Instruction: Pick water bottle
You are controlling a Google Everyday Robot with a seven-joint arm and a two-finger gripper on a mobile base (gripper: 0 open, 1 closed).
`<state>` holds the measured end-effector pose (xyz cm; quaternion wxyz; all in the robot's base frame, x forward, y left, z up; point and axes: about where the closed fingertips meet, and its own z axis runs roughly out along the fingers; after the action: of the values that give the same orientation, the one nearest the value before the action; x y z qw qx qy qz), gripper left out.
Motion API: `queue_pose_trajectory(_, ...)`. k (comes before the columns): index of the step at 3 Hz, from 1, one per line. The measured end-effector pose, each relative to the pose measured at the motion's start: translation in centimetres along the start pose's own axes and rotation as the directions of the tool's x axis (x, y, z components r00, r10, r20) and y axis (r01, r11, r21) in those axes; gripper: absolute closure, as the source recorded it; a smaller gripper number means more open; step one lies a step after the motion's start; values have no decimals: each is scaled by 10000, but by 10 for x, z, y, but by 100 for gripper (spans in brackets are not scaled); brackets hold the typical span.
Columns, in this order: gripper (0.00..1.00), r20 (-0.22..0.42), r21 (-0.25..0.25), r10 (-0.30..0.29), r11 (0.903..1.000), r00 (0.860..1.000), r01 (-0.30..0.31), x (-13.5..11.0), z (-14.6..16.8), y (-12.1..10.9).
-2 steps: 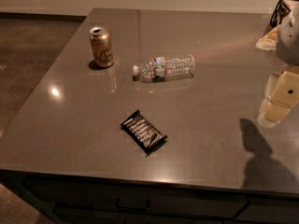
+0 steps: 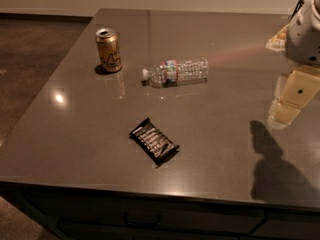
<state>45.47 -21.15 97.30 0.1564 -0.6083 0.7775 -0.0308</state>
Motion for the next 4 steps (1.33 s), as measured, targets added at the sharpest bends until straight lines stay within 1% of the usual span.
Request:
queue_pose_trajectory(1,0,402,-242,-186,9995,9990,196,-15,22,-29)
queue_pose_trajectory(2,0,706,-317,-306,9990,9970,329,-34,49,-61)
queue_pose_trajectory(3,0,900,-368,-381,9985,9952,415,-55,79,-94)
queue_pose_trajectory(4,0,806,-541,-869,9943,9930,914,-84,112,-114)
